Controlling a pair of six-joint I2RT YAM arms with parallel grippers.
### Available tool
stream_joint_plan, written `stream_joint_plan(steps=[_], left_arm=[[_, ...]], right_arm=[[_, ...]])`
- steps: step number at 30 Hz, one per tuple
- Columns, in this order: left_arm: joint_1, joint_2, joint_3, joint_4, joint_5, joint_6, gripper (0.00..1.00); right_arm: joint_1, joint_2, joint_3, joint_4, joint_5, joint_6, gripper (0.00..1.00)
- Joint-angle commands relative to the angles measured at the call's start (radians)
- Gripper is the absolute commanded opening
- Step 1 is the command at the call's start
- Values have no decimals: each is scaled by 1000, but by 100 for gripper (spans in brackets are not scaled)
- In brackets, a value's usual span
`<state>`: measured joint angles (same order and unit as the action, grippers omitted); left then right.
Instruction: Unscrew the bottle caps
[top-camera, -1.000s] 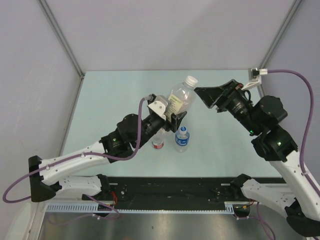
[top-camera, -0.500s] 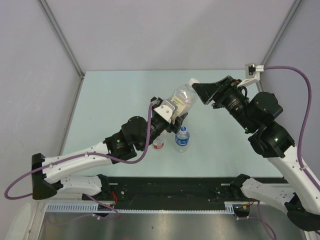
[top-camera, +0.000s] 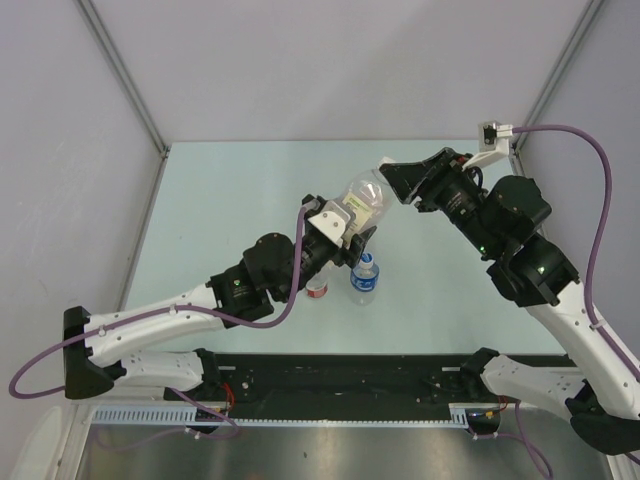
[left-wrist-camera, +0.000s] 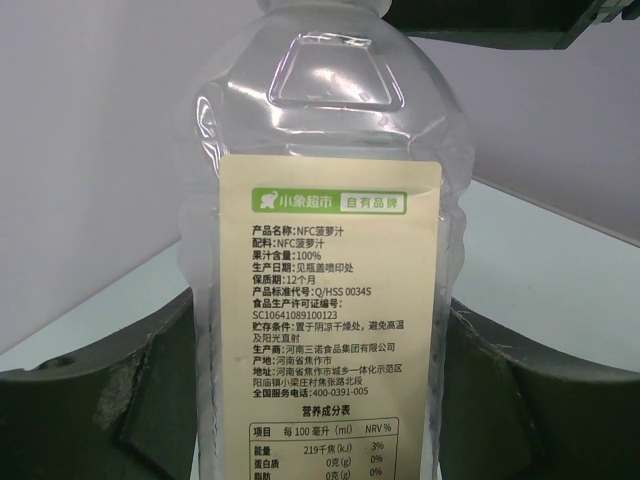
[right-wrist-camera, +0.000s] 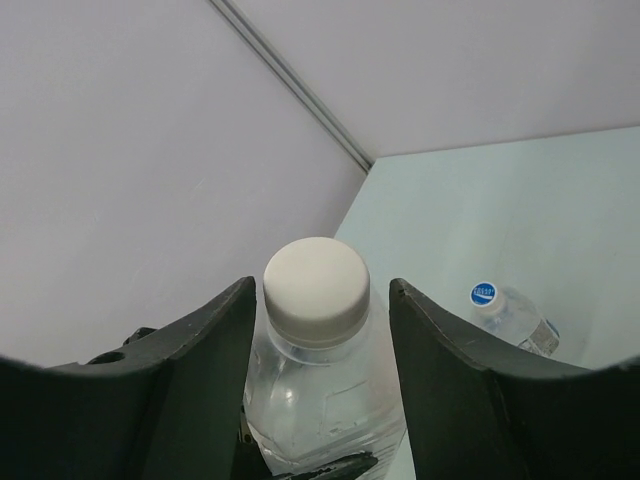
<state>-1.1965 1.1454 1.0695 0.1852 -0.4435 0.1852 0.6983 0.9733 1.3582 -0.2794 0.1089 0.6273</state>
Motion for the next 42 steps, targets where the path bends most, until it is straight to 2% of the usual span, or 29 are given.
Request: stream_joint_plan(steps=[1, 10, 13, 14, 17, 21, 24, 31, 42], left_arm=[[-9, -18, 35, 39, -12, 23, 0], [-9, -22, 29, 37, -9, 26, 0], [-11, -26, 27, 34, -4, 25, 0], [-11, -27, 24, 36, 0, 23, 0], [-9, -45, 8, 36, 40, 11, 0], [-9, -104, -25, 37, 184, -18, 0], [0, -137, -20, 7, 349, -58, 0], [40, -167, 24, -78, 771, -179, 0], [228, -133, 53, 26, 1281, -447, 0]], right_arm=[[6, -1, 35, 20, 17, -17, 58], [6, -1, 35, 13, 29, -24, 39], [6, -2, 35, 0, 31, -32, 25], [6, -4, 35, 0, 31, -35, 14], [6, -7, 33, -1, 9, -63, 0], [6, -31, 16, 2, -41, -123, 0], [3, -62, -13, 34, -98, -170, 0], [-2, -76, -14, 52, -368, -261, 0], [0, -96, -33, 80, -774, -366, 0]])
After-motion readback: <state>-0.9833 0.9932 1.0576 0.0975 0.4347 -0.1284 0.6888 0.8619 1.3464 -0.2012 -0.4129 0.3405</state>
